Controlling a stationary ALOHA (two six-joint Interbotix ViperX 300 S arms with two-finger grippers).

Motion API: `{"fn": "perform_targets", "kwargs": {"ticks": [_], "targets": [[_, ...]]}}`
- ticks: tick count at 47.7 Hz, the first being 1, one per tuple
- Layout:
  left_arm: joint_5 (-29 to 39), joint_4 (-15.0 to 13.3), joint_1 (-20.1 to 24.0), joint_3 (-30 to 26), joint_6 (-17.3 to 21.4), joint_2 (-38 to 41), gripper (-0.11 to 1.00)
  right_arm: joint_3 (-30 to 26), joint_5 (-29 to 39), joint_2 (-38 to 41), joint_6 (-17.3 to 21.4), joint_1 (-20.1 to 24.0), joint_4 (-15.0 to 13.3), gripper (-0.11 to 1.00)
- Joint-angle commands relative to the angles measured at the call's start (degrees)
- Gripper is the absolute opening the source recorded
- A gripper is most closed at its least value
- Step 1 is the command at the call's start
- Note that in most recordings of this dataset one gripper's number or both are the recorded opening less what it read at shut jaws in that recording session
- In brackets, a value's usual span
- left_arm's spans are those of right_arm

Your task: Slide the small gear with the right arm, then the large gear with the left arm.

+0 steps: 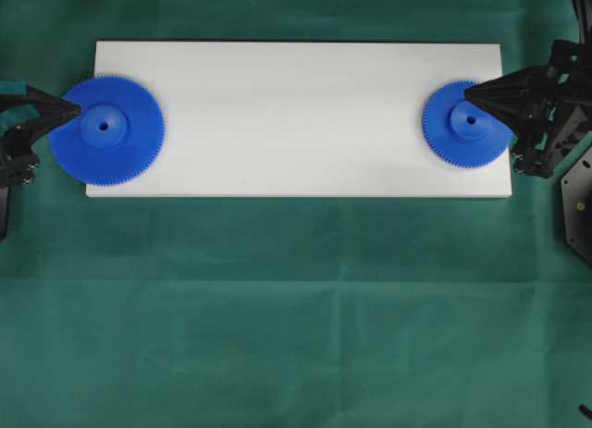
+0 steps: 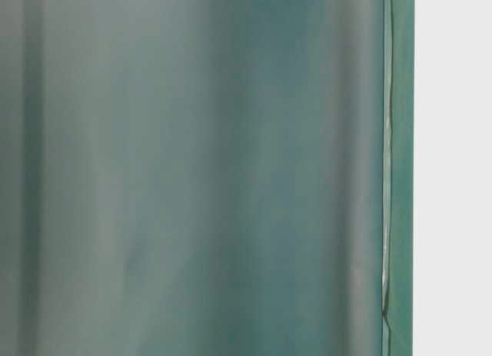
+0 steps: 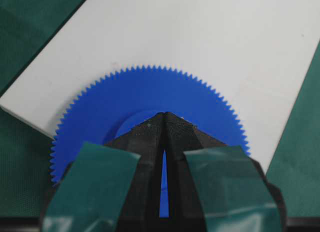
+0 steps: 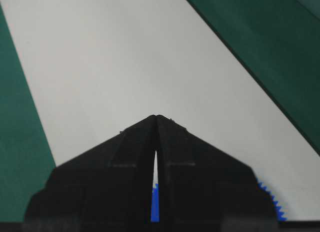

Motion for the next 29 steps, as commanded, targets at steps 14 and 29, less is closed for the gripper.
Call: {"fn": "perform_targets", "kwargs": {"ticks": [14, 29], "targets": [[0.26, 0.09, -0.09, -5.63, -0.7, 19.69, 0.0, -0.97, -0.53, 0.79, 0.18, 0.18, -0.09, 0.5], [2.55, 0.09, 0.0, -11.6, 1.76, 33.84, 0.0, 0.53, -0.18, 0.35, 0.26, 0.79, -0.09, 0.5]]}}
